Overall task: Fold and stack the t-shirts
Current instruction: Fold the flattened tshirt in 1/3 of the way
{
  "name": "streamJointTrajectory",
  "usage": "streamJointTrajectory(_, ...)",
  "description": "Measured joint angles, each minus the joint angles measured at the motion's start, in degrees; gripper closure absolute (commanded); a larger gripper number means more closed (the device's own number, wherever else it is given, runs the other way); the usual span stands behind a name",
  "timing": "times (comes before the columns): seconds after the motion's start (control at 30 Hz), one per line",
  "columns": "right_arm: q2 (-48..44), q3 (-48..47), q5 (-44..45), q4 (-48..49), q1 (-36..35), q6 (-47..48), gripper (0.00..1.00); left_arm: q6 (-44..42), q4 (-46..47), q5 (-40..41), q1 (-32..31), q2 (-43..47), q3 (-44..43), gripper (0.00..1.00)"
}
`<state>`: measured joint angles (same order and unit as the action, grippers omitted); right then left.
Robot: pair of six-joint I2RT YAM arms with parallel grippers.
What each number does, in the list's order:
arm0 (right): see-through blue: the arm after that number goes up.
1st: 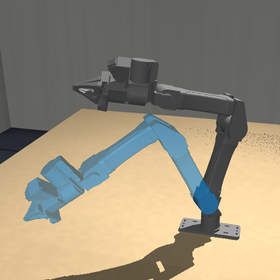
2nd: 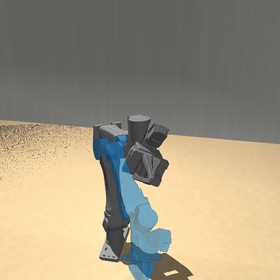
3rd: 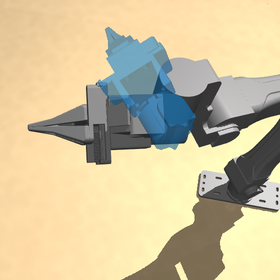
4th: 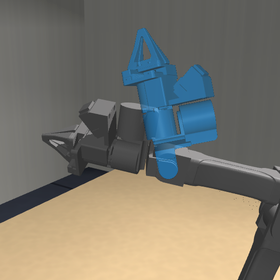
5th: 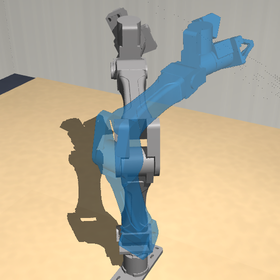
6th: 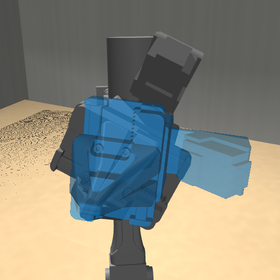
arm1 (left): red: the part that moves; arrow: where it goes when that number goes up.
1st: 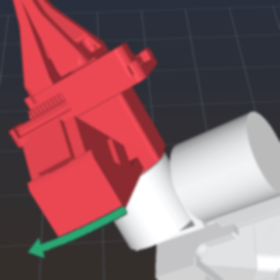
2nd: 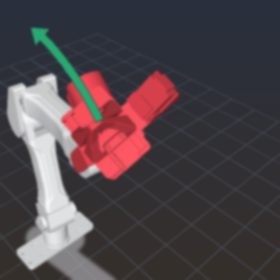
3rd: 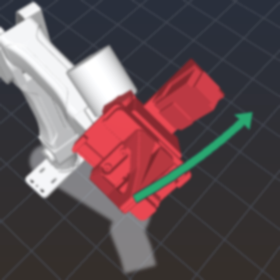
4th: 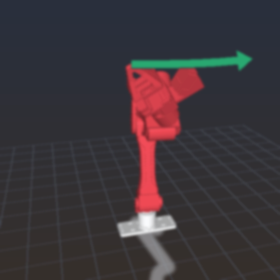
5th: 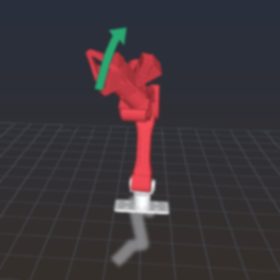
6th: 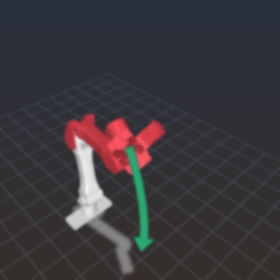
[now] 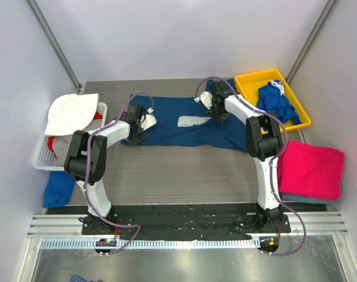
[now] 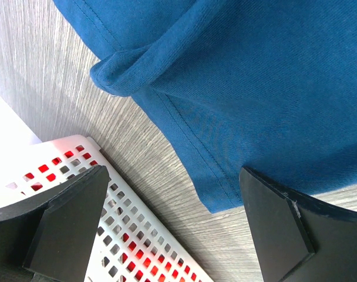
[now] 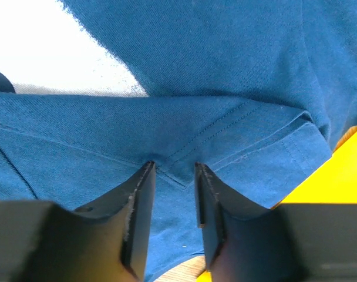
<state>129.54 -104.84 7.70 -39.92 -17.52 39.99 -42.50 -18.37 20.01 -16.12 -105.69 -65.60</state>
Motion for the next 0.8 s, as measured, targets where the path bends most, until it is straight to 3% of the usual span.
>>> streamJointTrajectory(0.17, 0.17, 0.0, -1.44, 0.0, 0.46, -0.46, 0.75, -0.02, 0.5, 0.09, 0.0, 0.13, 0.37, 0.0)
streamJointTrajectory(0.4, 0.37, 0.0, -2.36, -0.02, 0.68, -0.96, 0.98, -0.13, 0.83, 0.31, -0.04, 0.22, 0.59, 0.0)
streamJointTrajectory(0.8, 0.66, -1.01, -1.84, -0.42, 0.83, -0.96, 0.99, -0.11, 1.01, 0.44, -0.04, 0.24, 0.72, 0.0)
